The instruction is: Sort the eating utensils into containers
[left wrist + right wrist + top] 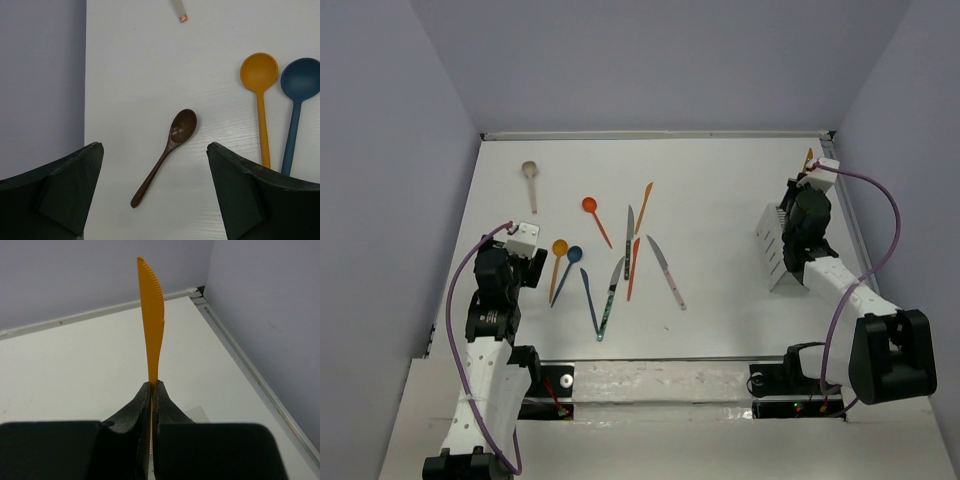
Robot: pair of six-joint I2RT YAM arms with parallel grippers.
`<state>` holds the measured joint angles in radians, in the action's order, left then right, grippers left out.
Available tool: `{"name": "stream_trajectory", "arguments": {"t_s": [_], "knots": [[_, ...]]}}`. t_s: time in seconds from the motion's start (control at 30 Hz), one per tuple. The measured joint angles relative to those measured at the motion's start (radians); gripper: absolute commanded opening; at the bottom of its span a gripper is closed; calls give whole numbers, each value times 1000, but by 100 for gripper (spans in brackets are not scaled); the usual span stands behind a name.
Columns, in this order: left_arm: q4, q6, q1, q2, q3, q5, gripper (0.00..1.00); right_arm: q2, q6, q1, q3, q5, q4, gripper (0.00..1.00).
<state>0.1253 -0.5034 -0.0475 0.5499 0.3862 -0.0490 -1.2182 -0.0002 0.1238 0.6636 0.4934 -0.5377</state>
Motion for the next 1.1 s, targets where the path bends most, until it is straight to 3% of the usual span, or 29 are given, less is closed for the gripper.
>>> {"name": "stream_trajectory", "arguments": {"t_s": [0.2, 0.3, 0.33, 0.43, 0.7, 0.9, 1.1], "knots": [[0, 0, 0, -1, 0, 0, 99, -48, 26, 0, -77, -5, -50, 0], [0, 0, 0, -4, 0, 0, 99, -86, 31, 0, -93, -10, -45, 29], [0, 0, 0, -5, 0, 0, 99, -91, 40, 0, -99, -12, -45, 47], [0, 0, 0, -5, 0, 0, 99, -70, 52, 0, -107, -32, -31, 60], [0, 0, 0, -13, -1, 3, 99, 114, 90, 0, -32, -89, 126, 64], [0, 0, 0, -16, -1, 7, 99, 207, 205, 63, 209, -209, 383, 67], [0, -1, 0, -16, -1, 8, 99, 36, 240, 383, 473, -326, 653, 68]]}}
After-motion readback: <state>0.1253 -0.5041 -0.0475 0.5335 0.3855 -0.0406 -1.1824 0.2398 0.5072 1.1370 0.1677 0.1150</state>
